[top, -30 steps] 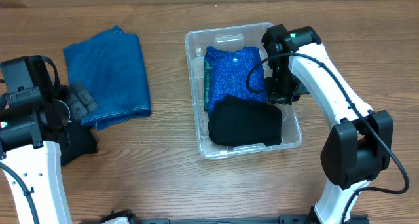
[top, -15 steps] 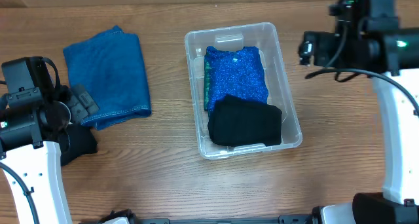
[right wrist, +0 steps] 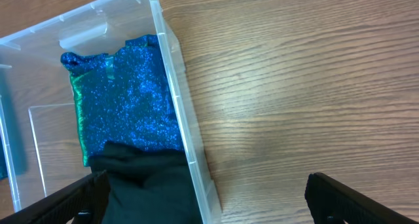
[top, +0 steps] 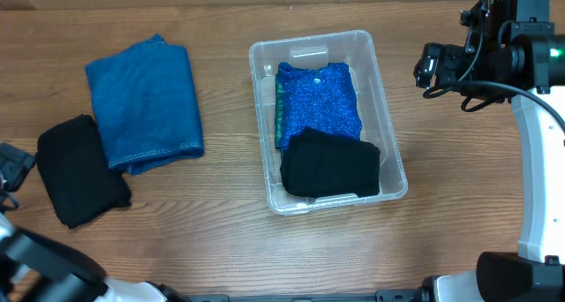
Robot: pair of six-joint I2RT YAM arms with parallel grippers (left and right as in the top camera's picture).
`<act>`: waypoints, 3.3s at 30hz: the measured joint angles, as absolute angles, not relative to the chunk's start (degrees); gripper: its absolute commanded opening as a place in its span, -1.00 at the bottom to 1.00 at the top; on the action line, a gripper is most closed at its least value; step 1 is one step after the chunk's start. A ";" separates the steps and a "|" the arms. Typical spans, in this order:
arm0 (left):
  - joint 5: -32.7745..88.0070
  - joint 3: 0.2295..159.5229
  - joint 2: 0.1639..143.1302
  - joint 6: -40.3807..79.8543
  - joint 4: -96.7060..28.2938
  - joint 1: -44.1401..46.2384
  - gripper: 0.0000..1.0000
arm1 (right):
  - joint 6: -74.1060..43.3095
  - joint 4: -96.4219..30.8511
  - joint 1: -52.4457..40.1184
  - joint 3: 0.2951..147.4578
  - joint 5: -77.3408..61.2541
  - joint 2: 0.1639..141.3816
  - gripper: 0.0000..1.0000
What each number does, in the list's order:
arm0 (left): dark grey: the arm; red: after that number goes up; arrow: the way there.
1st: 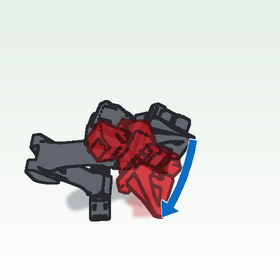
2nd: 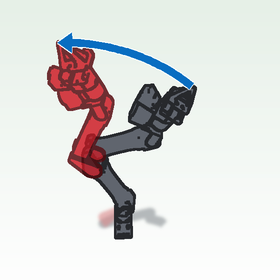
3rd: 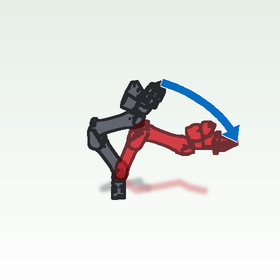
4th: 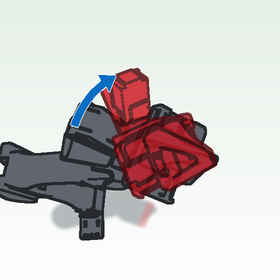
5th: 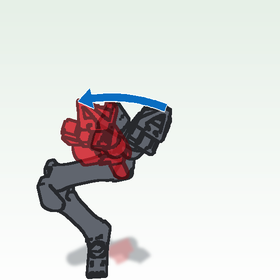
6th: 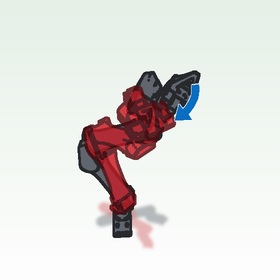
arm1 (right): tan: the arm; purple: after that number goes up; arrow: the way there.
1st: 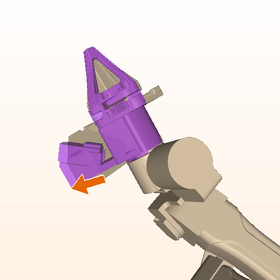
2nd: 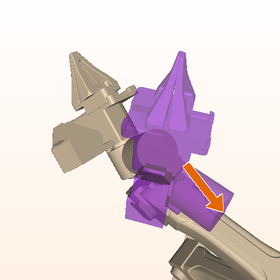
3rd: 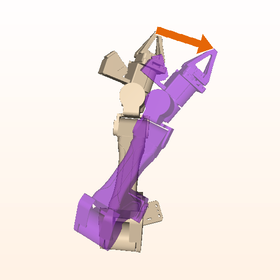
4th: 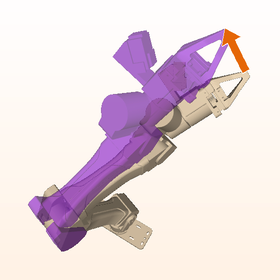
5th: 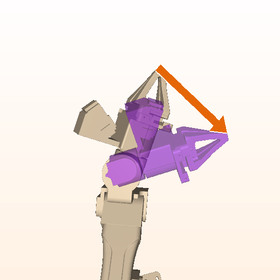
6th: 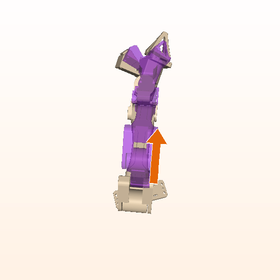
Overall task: Pack container
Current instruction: 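Grasp the black cloth on the left with the left gripper, then place the black cloth into the bin's back half and press down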
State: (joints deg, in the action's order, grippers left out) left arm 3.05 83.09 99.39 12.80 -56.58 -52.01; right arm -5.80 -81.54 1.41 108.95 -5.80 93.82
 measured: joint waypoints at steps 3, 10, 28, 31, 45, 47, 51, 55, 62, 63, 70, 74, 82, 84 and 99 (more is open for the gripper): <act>11.88 83.07 110.85 3.99 -52.64 -52.01 1.00 | -5.76 -81.62 1.41 108.95 -5.78 93.82 1.00; 26.72 83.99 120.68 -6.13 -49.25 -52.23 -0.37 | -5.78 -81.65 1.39 106.10 -5.80 93.82 1.00; 38.11 82.89 76.16 1.34 -54.08 -28.82 -0.92 | -7.57 -80.05 3.40 104.66 -3.57 93.82 1.00; 37.74 82.81 74.63 1.28 -50.96 -13.67 -0.92 | -7.70 -80.12 3.38 104.66 -3.60 93.82 1.00; 2.72 82.37 101.45 37.65 -19.25 28.51 -0.92 | -7.77 -80.51 3.38 104.64 -3.60 93.82 1.00; 5.63 82.32 105.43 39.07 -13.08 28.51 -0.92 | -7.88 -80.58 3.38 104.64 -3.60 93.82 1.00; 8.84 82.32 107.11 40.34 -10.52 28.53 -0.92 | -7.90 -80.49 3.38 104.60 -3.60 93.82 1.00; 9.37 82.35 107.11 43.27 -11.42 28.53 -0.92 | -7.88 -80.29 3.38 104.60 -3.60 93.82 1.00; 5.50 82.32 107.11 54.02 -21.43 28.47 -0.92 | -7.88 -80.14 3.38 104.55 -3.62 93.82 1.00; 5.28 82.32 107.11 54.57 -21.47 28.42 -0.92 | -7.86 -80.14 3.38 104.55 -3.60 93.82 1.00; 4.71 82.32 107.11 56.80 -21.87 28.12 1.00 | -7.86 -80.18 3.38 104.55 -3.60 93.82 1.00; 4.05 82.32 106.96 55.44 -22.20 26.63 1.00 | -7.90 -80.16 3.38 104.55 -3.62 93.82 1.00; 1.63 82.78 101.86 37.04 -16.97 29.85 0.02 | -7.90 -80.01 3.38 104.55 -3.60 93.82 1.00; 1.50 82.76 102.02 35.16 -19.73 30.26 -0.49 | -7.90 -80.01 3.38 104.55 -3.60 93.82 1.00; 4.82 82.67 114.87 22.85 -0.34 27.22 -0.86 | -7.88 -80.07 3.38 104.51 -3.60 93.82 1.00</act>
